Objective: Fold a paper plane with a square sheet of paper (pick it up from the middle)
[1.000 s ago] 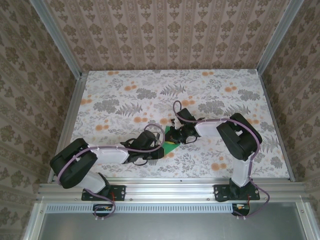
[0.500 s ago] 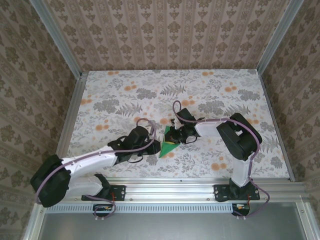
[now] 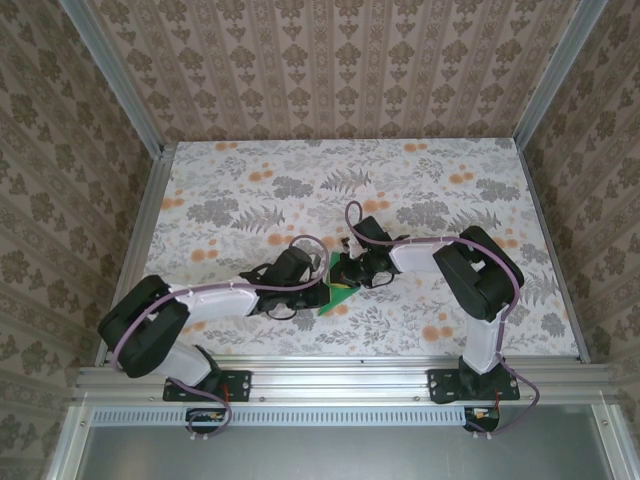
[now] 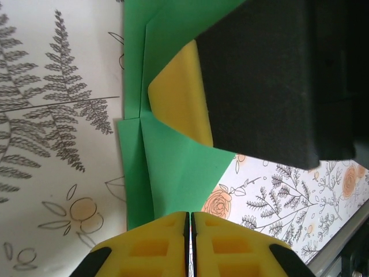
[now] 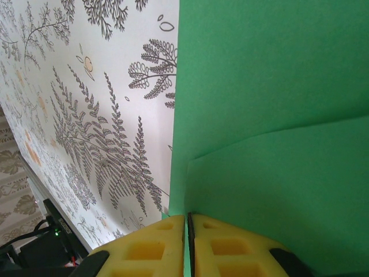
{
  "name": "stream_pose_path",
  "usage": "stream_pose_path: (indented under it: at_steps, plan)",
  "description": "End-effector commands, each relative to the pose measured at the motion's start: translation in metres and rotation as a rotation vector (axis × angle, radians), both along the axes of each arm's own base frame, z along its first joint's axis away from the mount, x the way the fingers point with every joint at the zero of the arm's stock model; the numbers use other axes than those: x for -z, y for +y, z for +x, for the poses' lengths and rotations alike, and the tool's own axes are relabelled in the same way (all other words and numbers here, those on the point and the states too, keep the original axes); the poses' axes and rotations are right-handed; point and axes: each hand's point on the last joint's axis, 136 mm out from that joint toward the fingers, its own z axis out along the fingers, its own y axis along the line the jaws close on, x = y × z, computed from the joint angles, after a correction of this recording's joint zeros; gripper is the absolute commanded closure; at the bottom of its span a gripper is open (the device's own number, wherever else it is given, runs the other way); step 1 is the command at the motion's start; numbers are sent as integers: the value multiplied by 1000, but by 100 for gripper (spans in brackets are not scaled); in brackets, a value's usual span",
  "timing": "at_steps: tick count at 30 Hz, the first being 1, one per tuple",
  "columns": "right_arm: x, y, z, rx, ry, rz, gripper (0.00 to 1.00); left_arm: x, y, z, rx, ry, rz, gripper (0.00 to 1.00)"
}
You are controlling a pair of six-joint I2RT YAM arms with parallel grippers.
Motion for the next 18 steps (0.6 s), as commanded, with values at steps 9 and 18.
stream_pose_path:
  at_steps: [9,18]
  plan:
    - [31,-19,-11,7,73,-114,87,31,16,-17,-10,107,10,89]
    - [34,-22,-12,8,76,-132,87,45,32,-39,1,181,42,89]
